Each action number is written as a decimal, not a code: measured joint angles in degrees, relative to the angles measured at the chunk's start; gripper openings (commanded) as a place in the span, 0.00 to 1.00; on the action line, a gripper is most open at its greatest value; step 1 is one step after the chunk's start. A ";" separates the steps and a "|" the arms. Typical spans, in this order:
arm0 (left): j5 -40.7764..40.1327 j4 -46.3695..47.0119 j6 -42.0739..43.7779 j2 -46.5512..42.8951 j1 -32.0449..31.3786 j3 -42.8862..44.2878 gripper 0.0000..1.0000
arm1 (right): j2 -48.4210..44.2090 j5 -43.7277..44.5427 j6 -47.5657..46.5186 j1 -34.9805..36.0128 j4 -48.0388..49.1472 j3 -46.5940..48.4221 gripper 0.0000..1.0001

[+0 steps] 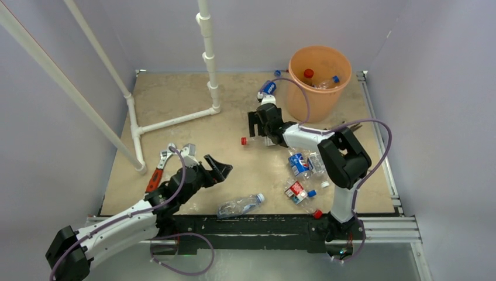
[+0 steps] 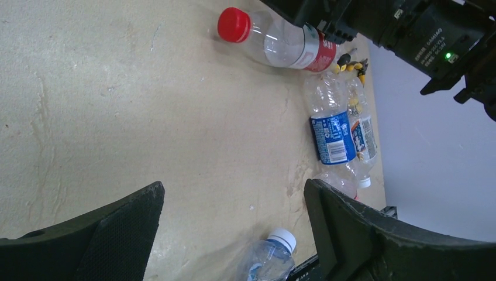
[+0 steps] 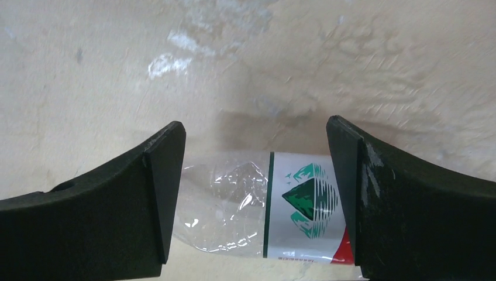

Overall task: Put the plastic bottles in the bin
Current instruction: Pick up the plastic bottle at the center of the board, then place the plastic bottle in the trash bin.

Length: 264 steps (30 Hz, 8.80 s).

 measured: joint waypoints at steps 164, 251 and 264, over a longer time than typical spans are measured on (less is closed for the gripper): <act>6.58 -12.81 162.66 10.82 -6.60 31.95 0.00 | -39.95 -51.52 -6.01 1.40 -26.40 -5.77 0.57; 36.54 29.81 27.28 34.58 -6.45 42.38 0.40 | -71.67 -39.19 16.68 1.51 40.94 -46.21 0.47; 32.79 28.28 30.34 29.97 -6.27 42.10 0.19 | -74.47 -37.22 12.09 1.53 21.03 -36.11 0.99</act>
